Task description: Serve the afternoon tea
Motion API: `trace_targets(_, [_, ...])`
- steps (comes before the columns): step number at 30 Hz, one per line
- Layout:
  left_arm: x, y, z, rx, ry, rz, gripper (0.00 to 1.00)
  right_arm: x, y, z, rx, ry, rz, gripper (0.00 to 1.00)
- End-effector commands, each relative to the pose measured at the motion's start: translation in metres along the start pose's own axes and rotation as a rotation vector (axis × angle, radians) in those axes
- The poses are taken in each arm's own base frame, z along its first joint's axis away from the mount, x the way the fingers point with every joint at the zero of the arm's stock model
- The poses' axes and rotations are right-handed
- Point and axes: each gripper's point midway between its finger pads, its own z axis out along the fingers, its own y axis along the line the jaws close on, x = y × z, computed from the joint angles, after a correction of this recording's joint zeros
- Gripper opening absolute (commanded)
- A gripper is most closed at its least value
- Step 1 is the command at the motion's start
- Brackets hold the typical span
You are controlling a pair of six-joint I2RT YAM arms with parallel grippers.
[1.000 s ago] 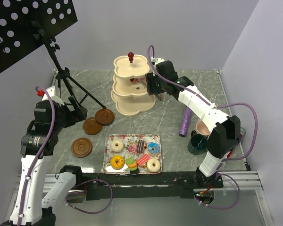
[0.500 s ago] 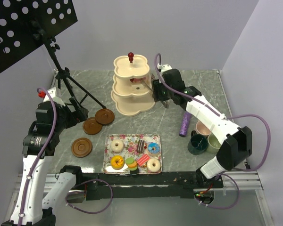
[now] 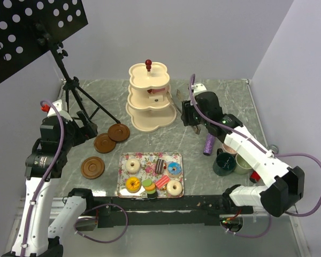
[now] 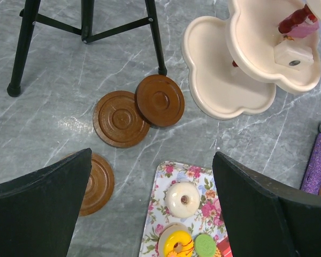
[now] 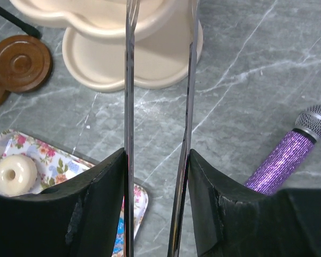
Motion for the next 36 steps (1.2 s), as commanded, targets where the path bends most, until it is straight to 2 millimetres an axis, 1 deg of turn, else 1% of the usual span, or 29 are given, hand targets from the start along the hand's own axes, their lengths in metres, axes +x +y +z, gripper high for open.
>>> trace_targets(1, [-0.011, 0.002, -0.014, -0.003, -0.055, 0.013, 1.0, -0.014, 0.003, -0.019, -0.034, -0.09, 0.022, 0.53])
trace_targets(4, [-0.01, 0.001, -0.018, 0.005, -0.057, -0.001, 1.0, -0.01, 0.004, -0.032, -0.044, -0.083, 0.036, 0.53])
trace_targets(6, [-0.011, -0.001, -0.021, 0.014, -0.061, -0.012, 1.0, -0.006, 0.007, -0.047, -0.055, -0.078, 0.043, 0.53])
trace_targets(8, [-0.01, -0.001, -0.024, 0.017, -0.061, -0.02, 1.0, 0.001, 0.011, -0.06, -0.065, -0.055, 0.045, 0.53])
trace_targets(11, [-0.004, 0.003, -0.023, 0.0, -0.049, -0.026, 0.99, 0.027, 0.019, -0.079, -0.071, 0.029, 0.033, 0.52])
trace_targets(14, [0.004, 0.005, -0.021, -0.003, -0.023, -0.034, 0.98, 0.057, 0.041, -0.099, -0.118, 0.108, 0.006, 0.52])
trace_targets(17, [0.006, 0.004, -0.021, 0.002, -0.019, -0.048, 0.99, 0.093, 0.064, -0.114, -0.194, 0.211, 0.0, 0.53])
trace_targets(20, [0.008, 0.003, -0.021, 0.012, -0.012, -0.058, 0.99, 0.125, 0.079, -0.126, -0.262, 0.302, -0.027, 0.53])
trace_targets(22, [0.01, 0.001, -0.021, 0.02, -0.008, -0.064, 0.99, 0.141, 0.08, -0.132, -0.263, 0.36, -0.036, 0.53])
trace_targets(25, [0.009, -0.001, -0.022, 0.031, -0.007, -0.064, 0.99, 0.155, 0.077, -0.138, -0.236, 0.418, -0.026, 0.53])
trace_targets(28, [0.012, -0.001, -0.022, 0.035, -0.002, -0.064, 0.99, 0.167, 0.083, -0.139, -0.259, 0.454, -0.047, 0.55])
trace_targets(32, [0.014, -0.001, -0.025, 0.042, 0.001, -0.068, 0.99, 0.175, 0.093, -0.139, -0.297, 0.465, -0.085, 0.59])
trace_targets(36, [0.018, 0.003, -0.028, 0.033, 0.001, -0.066, 0.99, 0.182, 0.091, -0.138, -0.302, 0.488, -0.15, 0.63])
